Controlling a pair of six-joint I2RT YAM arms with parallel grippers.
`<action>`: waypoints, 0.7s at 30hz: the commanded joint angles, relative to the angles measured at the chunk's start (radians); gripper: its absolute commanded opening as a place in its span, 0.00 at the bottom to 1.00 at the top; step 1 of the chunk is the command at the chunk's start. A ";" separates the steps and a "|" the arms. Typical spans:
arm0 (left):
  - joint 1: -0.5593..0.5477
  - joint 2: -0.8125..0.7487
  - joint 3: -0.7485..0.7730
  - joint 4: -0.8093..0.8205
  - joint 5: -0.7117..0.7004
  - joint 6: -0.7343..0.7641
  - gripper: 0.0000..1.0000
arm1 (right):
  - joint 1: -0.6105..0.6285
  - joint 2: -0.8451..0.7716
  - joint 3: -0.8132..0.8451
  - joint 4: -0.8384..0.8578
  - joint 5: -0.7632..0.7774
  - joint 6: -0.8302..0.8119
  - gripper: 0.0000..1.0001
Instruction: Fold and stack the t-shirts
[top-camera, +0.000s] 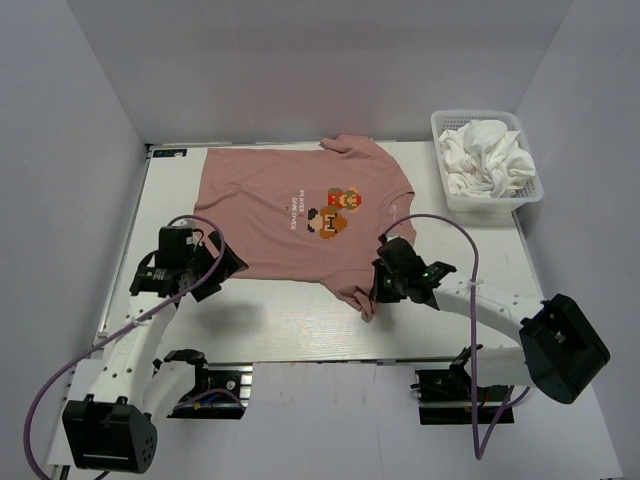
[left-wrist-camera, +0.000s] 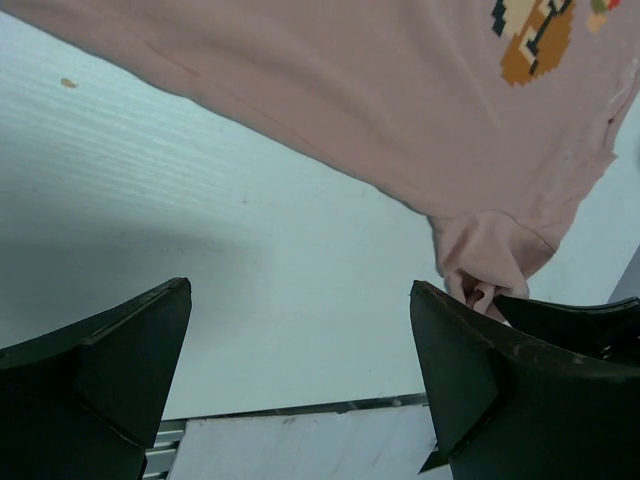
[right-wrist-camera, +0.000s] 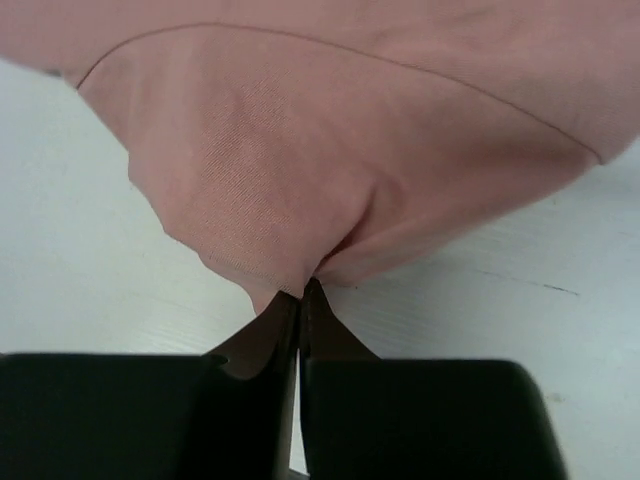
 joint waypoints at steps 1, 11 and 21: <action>0.002 -0.020 0.040 -0.023 -0.018 -0.001 1.00 | -0.004 -0.002 0.075 -0.035 0.082 0.008 0.00; 0.002 0.014 0.049 -0.023 -0.029 0.029 1.00 | -0.010 -0.028 0.328 -0.686 0.413 0.045 0.12; 0.002 0.041 0.091 -0.061 -0.078 0.057 1.00 | 0.002 0.033 0.387 -0.714 0.513 0.016 0.75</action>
